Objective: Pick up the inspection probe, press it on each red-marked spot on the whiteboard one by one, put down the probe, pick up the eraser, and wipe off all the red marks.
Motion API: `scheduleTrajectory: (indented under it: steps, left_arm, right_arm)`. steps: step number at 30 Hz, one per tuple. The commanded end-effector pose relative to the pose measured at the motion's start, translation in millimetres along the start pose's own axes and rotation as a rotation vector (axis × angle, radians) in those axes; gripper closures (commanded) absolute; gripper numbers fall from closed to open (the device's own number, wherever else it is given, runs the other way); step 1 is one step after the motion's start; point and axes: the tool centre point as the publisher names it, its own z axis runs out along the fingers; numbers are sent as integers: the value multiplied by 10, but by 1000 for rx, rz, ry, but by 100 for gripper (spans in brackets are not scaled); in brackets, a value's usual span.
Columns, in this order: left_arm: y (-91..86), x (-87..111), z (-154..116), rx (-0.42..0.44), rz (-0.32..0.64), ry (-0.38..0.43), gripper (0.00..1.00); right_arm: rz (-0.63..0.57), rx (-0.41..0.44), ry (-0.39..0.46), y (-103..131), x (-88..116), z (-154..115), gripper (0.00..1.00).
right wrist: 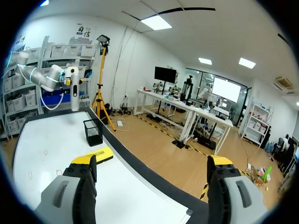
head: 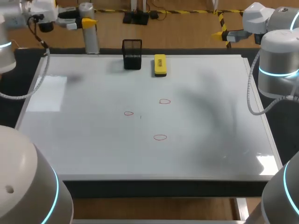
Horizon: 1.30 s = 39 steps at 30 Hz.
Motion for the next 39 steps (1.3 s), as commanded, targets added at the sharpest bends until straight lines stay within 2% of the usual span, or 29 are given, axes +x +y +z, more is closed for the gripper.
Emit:
scheduleTrajectory:
  steps: [1, 16, 39]
  left_arm:
    - [63, 98, -137, 7, 3, -266, 100]
    - [288, 107, -403, -11, -41, -305, 100]
    - [288, 107, -403, -11, -41, -305, 100]
  right_arm:
    - [0, 1, 1, -1, -4, 2, 0]
    - [0, 1, 1, -1, -4, 2, 0]
    - [0, 1, 1, -1, -4, 2, 0]
